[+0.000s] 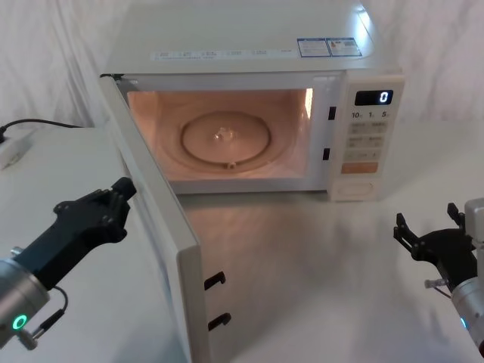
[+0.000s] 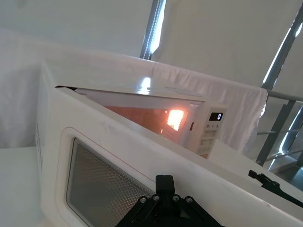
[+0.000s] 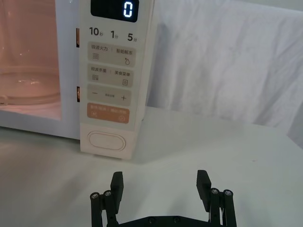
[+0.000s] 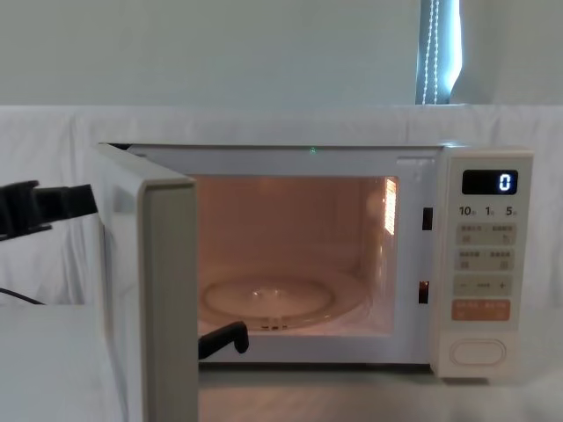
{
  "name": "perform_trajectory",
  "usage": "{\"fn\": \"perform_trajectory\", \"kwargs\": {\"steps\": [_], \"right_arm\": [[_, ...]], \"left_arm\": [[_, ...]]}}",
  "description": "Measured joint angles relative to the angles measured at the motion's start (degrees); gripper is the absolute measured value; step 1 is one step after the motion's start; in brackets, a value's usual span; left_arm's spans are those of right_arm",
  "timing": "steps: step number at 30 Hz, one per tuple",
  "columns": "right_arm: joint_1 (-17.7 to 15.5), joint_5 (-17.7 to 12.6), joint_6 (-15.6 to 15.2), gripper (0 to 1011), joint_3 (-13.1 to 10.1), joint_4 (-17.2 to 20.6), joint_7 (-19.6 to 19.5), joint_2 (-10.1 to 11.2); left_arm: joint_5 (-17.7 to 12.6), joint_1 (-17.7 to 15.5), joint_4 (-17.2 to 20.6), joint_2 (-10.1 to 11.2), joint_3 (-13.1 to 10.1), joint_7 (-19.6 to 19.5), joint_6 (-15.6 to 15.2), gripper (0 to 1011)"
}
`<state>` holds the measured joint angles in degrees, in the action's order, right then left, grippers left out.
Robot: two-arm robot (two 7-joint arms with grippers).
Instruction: Press the button to open the microwave door with one hand; close the microwave door with the other hand.
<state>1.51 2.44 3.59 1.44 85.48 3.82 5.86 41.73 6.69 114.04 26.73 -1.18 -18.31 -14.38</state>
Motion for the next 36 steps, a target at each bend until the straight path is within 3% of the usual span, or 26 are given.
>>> {"fn": "perform_trajectory", "kwargs": {"steps": [7, 19, 28, 36], "right_arm": [[0.0, 0.0, 0.0, 1002, 0.0, 0.0, 0.0, 0.0], [0.0, 0.0, 0.0, 1002, 0.0, 0.0, 0.0, 0.0], [0.0, 0.0, 0.0, 1002, 0.0, 0.0, 0.0, 0.0], [0.0, 0.0, 0.0, 1002, 0.0, 0.0, 0.0, 0.0]], "left_arm": [[-1.81, -3.19, -2.34, 0.21, -3.4, 1.44, 1.02, 0], [-2.16, -8.14, -5.29, -0.16, -7.72, 3.0, 1.74, 0], [-3.13, -12.66, -8.53, -1.45, -11.71, 5.16, 2.94, 0], [-4.71, -15.87, -10.96, -3.18, -13.94, 7.06, 3.66, 0]]}}
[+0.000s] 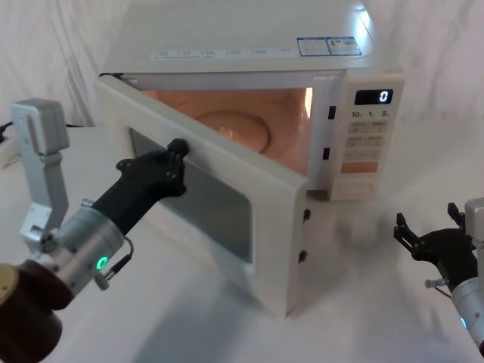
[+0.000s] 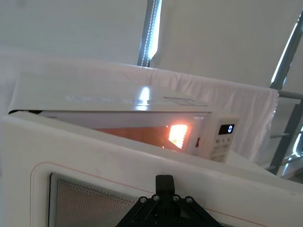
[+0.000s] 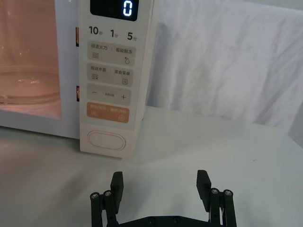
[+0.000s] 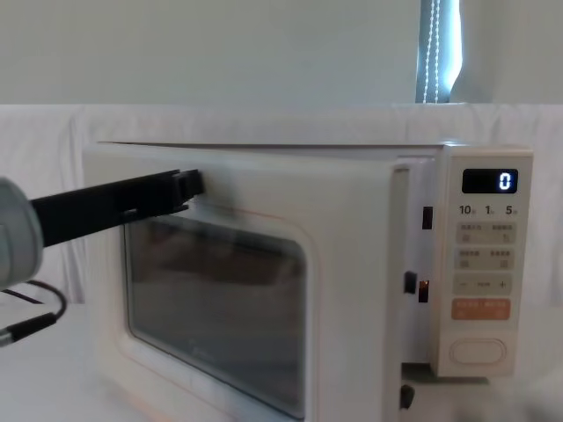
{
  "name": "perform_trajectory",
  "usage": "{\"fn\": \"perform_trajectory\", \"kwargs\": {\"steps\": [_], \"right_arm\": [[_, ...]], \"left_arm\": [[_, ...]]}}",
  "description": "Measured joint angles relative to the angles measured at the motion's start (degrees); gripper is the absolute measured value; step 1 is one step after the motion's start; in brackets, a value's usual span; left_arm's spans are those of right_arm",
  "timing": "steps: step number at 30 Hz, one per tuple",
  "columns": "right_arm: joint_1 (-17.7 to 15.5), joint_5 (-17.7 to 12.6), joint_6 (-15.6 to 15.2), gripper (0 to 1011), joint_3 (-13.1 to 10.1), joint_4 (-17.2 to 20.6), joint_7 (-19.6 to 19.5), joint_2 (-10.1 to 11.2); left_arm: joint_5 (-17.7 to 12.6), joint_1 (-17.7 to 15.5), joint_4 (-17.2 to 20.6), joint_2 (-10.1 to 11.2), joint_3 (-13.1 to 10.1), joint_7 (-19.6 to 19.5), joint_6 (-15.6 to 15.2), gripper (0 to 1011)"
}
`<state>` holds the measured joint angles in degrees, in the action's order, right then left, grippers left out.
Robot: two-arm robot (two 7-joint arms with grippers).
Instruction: Press the button to open the microwave door with one hand; close the microwave door with the other hand.
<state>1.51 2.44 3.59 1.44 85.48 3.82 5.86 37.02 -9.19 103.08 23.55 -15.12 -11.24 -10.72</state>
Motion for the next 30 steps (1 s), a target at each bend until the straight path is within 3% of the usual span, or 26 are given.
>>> {"fn": "perform_trajectory", "kwargs": {"steps": [15, 30], "right_arm": [[0.0, 0.0, 0.0, 1002, 0.0, 0.0, 0.0, 0.0], [0.0, 0.0, 0.0, 1002, 0.0, 0.0, 0.0, 0.0]], "left_arm": [[-4.17, -6.34, -6.02, -4.87, -2.83, 2.22, 0.01, 0], [-7.34, -10.83, -11.66, -8.89, -4.14, 2.9, -0.8, 0]]}}
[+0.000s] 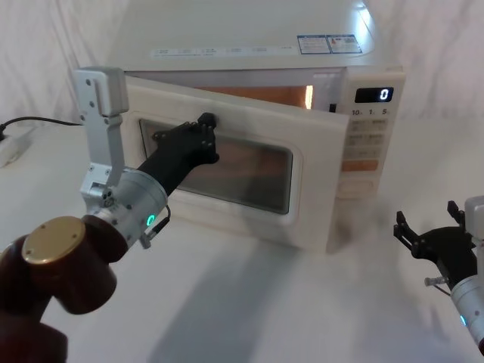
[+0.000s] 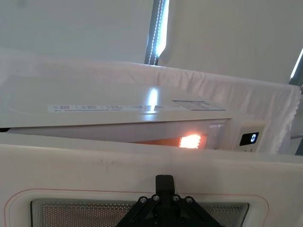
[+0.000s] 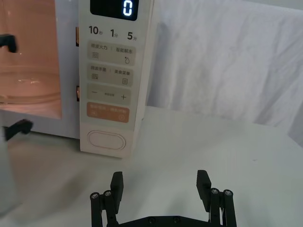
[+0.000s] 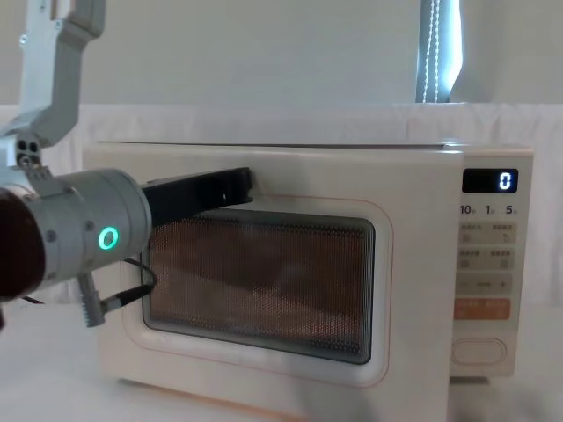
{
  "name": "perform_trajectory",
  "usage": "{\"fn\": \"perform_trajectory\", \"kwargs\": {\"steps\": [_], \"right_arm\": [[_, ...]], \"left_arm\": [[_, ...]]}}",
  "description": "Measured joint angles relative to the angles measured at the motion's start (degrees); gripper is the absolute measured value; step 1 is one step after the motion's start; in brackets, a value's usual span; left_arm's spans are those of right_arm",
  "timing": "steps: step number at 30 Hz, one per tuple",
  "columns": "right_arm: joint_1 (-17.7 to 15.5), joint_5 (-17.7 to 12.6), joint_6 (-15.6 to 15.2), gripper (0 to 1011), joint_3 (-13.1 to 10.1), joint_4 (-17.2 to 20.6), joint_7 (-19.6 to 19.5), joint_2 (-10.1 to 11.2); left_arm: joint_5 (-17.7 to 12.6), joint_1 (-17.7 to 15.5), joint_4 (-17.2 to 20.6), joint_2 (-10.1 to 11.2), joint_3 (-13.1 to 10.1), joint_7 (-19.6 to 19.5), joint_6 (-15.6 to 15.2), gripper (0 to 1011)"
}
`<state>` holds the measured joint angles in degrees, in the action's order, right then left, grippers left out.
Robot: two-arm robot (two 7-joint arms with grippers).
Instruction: Press the button to open the microwave door with one hand; close the microwave door with the other hand.
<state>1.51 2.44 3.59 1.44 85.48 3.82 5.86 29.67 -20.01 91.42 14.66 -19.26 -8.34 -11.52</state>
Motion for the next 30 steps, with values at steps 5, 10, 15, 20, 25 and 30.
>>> {"fn": "perform_trajectory", "kwargs": {"steps": [5, 10, 15, 20, 25, 30], "right_arm": [[0.0, 0.0, 0.0, 1002, 0.0, 0.0, 0.0, 0.0], [0.0, 0.0, 0.0, 1002, 0.0, 0.0, 0.0, 0.0], [0.0, 0.0, 0.0, 1002, 0.0, 0.0, 0.0, 0.0], [0.0, 0.0, 0.0, 1002, 0.0, 0.0, 0.0, 0.0], [0.0, 0.0, 0.0, 1002, 0.0, 0.0, 0.0, 0.0], [0.0, 0.0, 0.0, 1002, 0.0, 0.0, 0.0, 0.0]], "left_arm": [[-1.4, -1.59, -2.41, -1.65, -0.23, 0.51, -0.21, 0], [-2.41, -2.71, -4.33, -3.0, -0.07, 0.82, -0.18, 0], [-3.78, -3.72, -6.14, -4.08, 0.08, 0.76, 0.14, 0], [-4.93, -4.69, -7.78, -5.15, 0.27, 0.47, 0.51, 0], [-5.75, -5.49, -9.01, -6.17, 0.5, 0.36, 0.79, 0], [-6.67, -6.12, -10.04, -7.27, 0.77, 0.24, 1.03, 0]]}}
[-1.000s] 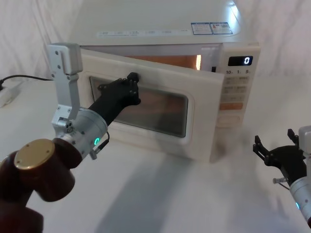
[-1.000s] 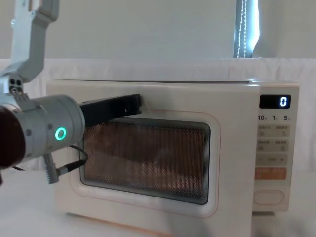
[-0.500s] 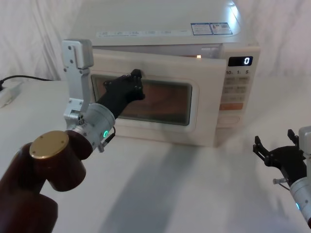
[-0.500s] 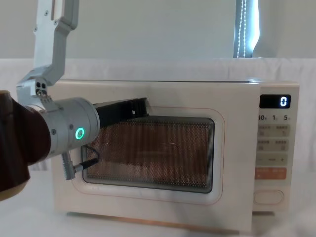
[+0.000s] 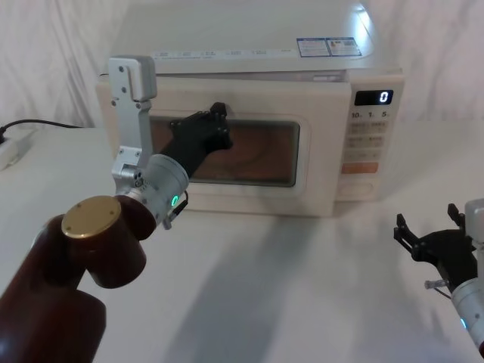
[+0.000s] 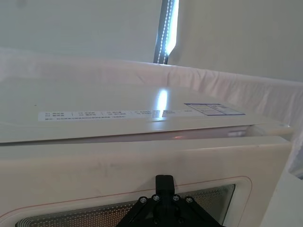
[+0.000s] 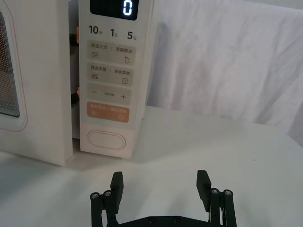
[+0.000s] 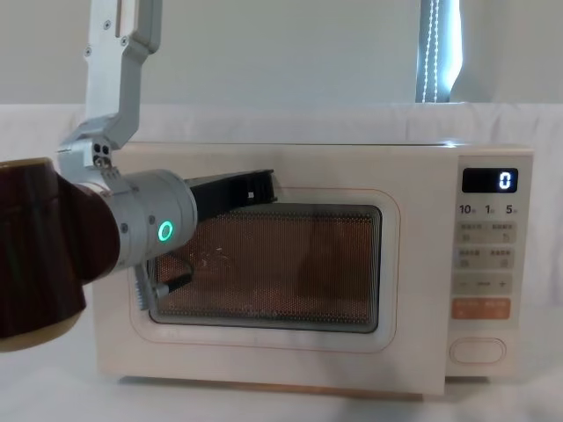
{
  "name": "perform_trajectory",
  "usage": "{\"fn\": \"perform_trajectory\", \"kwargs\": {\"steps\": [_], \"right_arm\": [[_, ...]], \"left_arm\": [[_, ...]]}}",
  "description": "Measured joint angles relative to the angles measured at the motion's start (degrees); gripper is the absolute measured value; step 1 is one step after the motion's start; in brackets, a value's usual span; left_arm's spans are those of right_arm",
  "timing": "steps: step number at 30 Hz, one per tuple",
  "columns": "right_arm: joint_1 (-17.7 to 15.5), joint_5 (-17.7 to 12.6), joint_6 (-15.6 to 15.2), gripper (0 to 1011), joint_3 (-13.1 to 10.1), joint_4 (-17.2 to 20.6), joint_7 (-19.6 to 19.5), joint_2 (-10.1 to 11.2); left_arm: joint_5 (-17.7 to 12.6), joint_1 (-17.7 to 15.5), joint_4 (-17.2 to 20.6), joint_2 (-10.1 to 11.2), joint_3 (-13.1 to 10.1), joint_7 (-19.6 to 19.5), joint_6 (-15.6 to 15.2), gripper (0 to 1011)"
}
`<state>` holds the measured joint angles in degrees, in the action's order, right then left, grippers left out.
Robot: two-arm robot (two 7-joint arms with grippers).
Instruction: Press the button to open the microwave door with one hand; close the microwave door with the other hand.
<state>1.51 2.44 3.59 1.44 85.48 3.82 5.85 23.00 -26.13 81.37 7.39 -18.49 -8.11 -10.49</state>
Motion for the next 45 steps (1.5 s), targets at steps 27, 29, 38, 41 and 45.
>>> {"fn": "perform_trajectory", "kwargs": {"steps": [27, 29, 38, 41, 45], "right_arm": [[0.0, -0.01, 0.0, 1002, 0.0, 0.0, 0.0, 0.0], [0.0, 0.0, 0.0, 1002, 0.0, 0.0, 0.0, 0.0], [0.0, 0.0, 0.0, 1002, 0.0, 0.0, 0.0, 0.0], [0.0, -0.01, 0.0, 1002, 0.0, 0.0, 0.0, 0.0], [0.0, 0.0, 0.0, 1002, 0.0, 0.0, 0.0, 0.0]], "left_arm": [[-2.8, -1.65, -3.55, -2.89, 2.09, 0.03, 0.25, 0], [-2.92, -1.69, -3.72, -3.02, 2.28, 0.02, 0.25, 0], [-3.45, -1.85, -4.16, -3.47, 2.77, 0.01, 0.33, 0], [-3.59, -1.9, -4.35, -3.57, 2.9, -0.02, 0.4, 0], [-3.79, -1.99, -4.57, -3.7, 3.06, -0.07, 0.5, 0]]}}
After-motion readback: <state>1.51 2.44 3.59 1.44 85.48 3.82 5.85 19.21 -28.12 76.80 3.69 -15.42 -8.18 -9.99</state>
